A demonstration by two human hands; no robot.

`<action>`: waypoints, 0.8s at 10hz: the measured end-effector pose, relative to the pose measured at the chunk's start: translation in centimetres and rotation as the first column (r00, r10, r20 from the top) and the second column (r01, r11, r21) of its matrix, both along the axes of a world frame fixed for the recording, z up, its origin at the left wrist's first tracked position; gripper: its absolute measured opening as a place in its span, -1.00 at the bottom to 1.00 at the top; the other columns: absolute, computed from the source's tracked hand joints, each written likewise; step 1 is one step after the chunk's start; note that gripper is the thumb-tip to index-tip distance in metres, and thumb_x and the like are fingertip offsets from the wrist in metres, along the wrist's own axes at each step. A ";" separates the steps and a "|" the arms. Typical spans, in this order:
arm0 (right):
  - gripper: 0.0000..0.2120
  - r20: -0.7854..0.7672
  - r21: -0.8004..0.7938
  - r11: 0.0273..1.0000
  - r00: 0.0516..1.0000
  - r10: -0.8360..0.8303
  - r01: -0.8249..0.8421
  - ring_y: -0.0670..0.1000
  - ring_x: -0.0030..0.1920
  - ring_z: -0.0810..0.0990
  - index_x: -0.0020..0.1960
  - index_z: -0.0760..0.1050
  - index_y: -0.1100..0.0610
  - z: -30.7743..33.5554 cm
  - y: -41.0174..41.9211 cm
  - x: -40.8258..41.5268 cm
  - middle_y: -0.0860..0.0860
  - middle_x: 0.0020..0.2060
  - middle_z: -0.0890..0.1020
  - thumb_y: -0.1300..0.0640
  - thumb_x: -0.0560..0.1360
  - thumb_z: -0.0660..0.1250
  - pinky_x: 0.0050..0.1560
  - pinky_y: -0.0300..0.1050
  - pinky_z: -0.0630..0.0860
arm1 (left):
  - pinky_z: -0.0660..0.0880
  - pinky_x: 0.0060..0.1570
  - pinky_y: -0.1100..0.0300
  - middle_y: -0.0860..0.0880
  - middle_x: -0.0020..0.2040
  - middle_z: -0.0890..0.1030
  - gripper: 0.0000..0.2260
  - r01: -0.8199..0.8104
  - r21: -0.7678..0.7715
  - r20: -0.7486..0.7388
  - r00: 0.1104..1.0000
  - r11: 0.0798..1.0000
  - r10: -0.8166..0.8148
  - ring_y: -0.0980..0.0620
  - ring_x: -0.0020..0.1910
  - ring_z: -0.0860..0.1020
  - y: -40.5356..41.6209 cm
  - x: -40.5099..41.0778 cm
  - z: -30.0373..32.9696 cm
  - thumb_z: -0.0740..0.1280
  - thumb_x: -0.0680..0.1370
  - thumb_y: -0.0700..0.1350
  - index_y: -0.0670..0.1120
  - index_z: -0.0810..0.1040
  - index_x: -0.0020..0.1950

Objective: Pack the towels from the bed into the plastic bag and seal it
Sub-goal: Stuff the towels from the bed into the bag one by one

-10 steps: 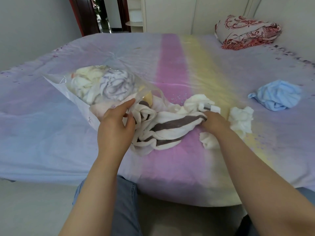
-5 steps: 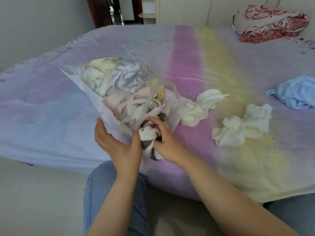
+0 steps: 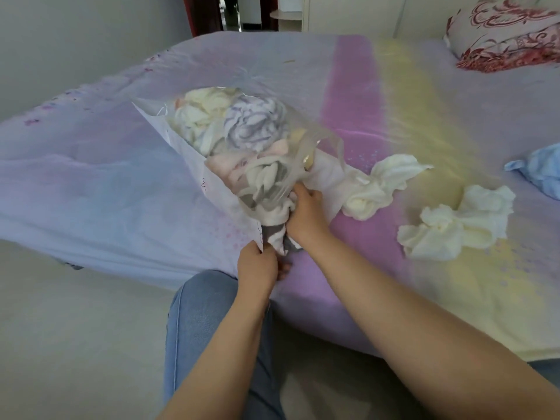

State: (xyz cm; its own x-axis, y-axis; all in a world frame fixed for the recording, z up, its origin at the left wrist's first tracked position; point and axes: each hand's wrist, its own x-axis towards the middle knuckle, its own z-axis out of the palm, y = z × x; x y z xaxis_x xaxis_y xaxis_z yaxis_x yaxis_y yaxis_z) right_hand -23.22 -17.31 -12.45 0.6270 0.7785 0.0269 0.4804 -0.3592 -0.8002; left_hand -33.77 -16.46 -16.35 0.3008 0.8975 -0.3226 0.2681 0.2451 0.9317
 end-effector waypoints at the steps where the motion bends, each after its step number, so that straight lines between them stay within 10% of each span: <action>1: -0.71 -0.129 0.069 0.997 0.990 0.055 -0.047 0.04 0.02 0.36 -0.03 0.30 -0.19 1.6 2.2 -0.5 0.05 0.07 0.34 0.22 0.47 0.20 0.03 -0.08 0.32 | 0.57 -0.28 0.03 -0.19 -0.31 0.63 -0.73 -0.088 0.085 0.074 0.994 0.993 0.081 -0.17 -0.34 0.61 -0.6 -1.0 0.7 0.11 0.65 -0.13 -0.11 0.45 -0.22; 3: -0.36 -0.399 0.087 0.920 0.832 0.385 -0.383 0.05 0.30 0.48 0.49 0.17 -0.07 0.9 0.2 0.1 -0.02 0.39 0.33 0.23 0.50 0.31 0.21 -0.10 0.53 | 0.49 -0.49 0.21 -0.22 -0.32 0.66 -0.69 -0.090 -0.147 0.173 0.978 0.985 0.115 -0.08 -0.46 0.58 1.0 -1.5 -0.9 0.16 0.63 -0.05 -0.24 0.58 -0.03; 5: -0.18 0.351 -0.099 0.972 0.907 0.235 -0.213 0.06 0.24 0.44 0.51 -0.05 -0.24 0.5 -1.8 -1.7 0.03 0.36 0.20 -0.15 0.43 0.39 0.05 -0.07 0.48 | 0.45 -0.58 0.34 0.04 -0.60 0.55 -0.55 -0.013 -0.074 0.081 0.997 0.997 0.019 0.12 -0.59 0.52 0.4 -0.7 -0.9 0.10 0.66 0.00 -0.17 0.51 -0.34; 8: -0.16 0.211 -0.239 0.963 0.961 0.177 -0.125 0.25 0.33 0.32 0.45 -0.03 -0.16 0.4 6.3 -3.2 0.20 0.41 0.14 0.06 0.37 0.42 0.23 0.13 0.43 | 0.48 -0.42 0.43 0.08 -0.52 0.60 -0.58 0.026 0.107 0.148 0.988 0.994 -0.041 0.19 -0.47 0.59 0.8 -3.1 0.6 0.09 0.68 -0.09 -0.15 0.51 -0.32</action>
